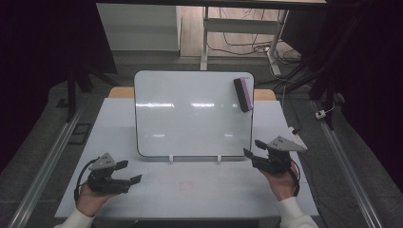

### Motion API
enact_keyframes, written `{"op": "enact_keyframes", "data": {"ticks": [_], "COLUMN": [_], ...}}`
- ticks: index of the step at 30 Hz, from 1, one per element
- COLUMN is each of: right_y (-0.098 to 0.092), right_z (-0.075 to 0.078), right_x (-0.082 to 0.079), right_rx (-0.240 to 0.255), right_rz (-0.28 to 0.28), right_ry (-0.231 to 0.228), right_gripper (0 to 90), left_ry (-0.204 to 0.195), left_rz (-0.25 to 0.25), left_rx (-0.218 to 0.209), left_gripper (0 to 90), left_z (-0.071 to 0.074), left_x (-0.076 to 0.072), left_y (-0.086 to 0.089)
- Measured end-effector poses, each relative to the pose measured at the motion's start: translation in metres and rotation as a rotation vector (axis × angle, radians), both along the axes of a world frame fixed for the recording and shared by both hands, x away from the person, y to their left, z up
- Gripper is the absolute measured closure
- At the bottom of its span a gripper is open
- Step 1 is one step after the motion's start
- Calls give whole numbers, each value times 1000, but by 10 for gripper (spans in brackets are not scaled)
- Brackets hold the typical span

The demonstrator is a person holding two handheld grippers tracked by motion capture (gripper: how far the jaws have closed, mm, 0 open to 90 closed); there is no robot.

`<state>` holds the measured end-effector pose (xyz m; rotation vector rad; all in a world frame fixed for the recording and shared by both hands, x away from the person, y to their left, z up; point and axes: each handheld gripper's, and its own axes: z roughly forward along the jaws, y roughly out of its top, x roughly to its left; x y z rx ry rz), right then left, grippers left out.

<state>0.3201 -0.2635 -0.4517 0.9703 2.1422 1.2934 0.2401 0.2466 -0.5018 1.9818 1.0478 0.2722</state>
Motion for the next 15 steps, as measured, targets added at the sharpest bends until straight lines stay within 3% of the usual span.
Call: {"op": "enact_keyframes", "data": {"ticks": [7, 15], "right_y": [-12, -15], "right_z": [-23, -32], "right_x": [-21, -24], "right_rx": [-44, -43], "right_rz": [65, 90], "right_ry": [36, 55], "right_gripper": [389, 364], "left_ry": [0, -6], "left_rz": [13, 15], "left_rx": [-1, 7], "left_gripper": [190, 182], "left_z": [-1, -2], "left_x": [1, 1], "left_y": [1, 0]}}
